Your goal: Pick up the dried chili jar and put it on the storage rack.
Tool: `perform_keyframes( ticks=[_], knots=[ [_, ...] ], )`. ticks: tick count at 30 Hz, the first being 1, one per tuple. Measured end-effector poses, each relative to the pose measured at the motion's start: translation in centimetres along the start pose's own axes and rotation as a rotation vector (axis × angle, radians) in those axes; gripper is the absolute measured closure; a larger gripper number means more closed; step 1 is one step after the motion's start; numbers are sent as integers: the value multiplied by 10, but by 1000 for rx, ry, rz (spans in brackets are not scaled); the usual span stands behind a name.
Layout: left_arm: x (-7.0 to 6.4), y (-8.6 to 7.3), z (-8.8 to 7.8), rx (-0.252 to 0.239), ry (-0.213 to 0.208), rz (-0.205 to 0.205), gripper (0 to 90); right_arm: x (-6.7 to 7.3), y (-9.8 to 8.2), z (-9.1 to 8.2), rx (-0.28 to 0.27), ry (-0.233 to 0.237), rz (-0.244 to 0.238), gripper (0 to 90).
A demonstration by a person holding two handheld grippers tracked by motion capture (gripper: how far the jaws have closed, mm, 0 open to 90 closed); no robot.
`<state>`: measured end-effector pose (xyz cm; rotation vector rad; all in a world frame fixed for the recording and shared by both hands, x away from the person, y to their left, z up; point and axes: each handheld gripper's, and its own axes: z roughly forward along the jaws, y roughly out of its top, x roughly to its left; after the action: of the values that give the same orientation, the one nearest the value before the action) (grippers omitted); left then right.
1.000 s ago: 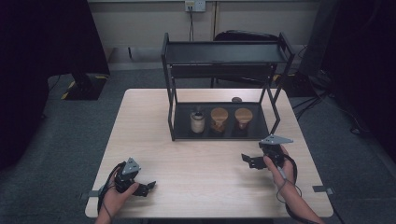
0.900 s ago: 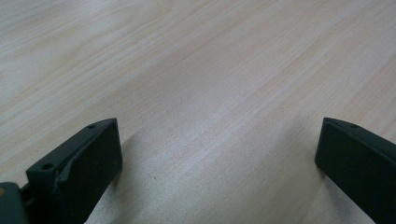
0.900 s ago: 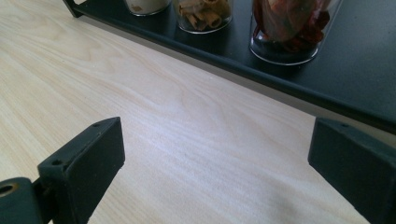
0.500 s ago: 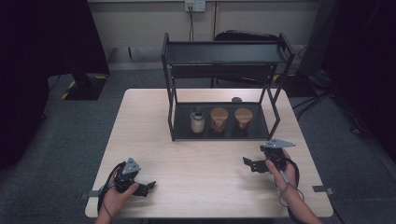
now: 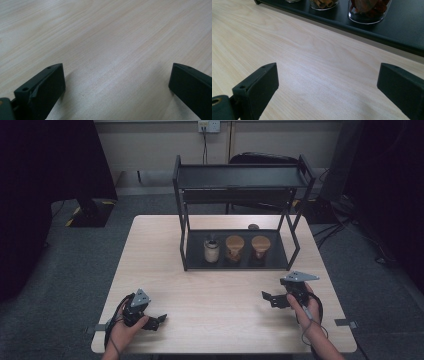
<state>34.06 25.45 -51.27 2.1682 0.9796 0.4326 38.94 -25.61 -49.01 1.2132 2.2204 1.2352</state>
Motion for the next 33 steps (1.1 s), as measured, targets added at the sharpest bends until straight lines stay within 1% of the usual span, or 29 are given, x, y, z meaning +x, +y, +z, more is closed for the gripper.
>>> perform_keyframes(
  ticks=[22,33],
  knots=[
    [0,0,0,0,0,0,1,-2,-13,-9,6,-4,8,27],
    [0,0,0,0,0,0,1,-4,-16,-15,7,-7,2,27]
  ],
)
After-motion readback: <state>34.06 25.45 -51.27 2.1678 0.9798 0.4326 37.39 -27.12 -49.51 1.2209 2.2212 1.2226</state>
